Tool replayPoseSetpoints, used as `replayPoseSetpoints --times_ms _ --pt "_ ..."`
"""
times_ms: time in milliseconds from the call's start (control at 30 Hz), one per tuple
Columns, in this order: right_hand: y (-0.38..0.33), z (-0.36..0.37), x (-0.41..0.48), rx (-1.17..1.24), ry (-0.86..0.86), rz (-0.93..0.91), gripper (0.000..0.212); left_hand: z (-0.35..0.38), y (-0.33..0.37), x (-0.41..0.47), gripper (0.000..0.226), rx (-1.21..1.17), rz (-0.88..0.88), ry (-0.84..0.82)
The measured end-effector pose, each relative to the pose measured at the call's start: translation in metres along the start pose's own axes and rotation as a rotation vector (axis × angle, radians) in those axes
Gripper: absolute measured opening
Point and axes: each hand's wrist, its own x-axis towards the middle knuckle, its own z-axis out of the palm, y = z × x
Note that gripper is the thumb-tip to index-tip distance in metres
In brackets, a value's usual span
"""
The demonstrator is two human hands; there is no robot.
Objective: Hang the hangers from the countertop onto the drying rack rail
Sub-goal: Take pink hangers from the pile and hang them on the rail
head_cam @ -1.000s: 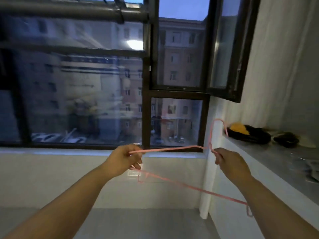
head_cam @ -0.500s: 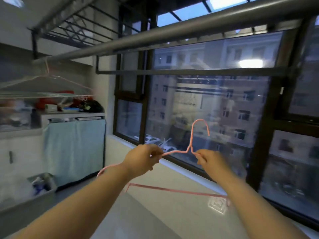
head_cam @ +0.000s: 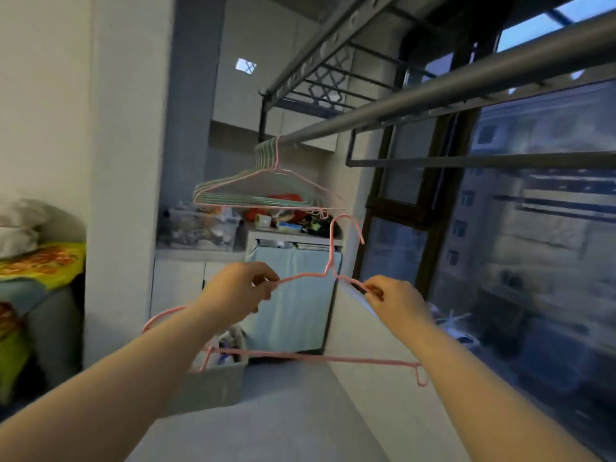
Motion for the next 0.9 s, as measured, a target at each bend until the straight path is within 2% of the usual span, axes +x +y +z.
replayPoseSetpoints --times_ms 167,400,700,900 --pt "-0.059 0.052 0.098 0.037 0.031 -0.075 0.028 -0.047 -0.067 0.075 0.018 0.024 0.006 0.073" --pt "-0.122 0.087 0.214 0.012 0.176 -0.060 0.027 -0.101 -0.133 0.190 0.017 -0.029 0.091 0.152" --pt "-0.137 0.061 0.295 -0.058 0.430 -0.001 0.026 -0.120 -0.121 0.277 0.020 -0.067 0.278 0.231" --pt "-0.135 0.051 0.320 -0.068 0.480 0.032 0.028 -0.118 -0.111 0.313 0.020 -0.149 0.275 0.246"
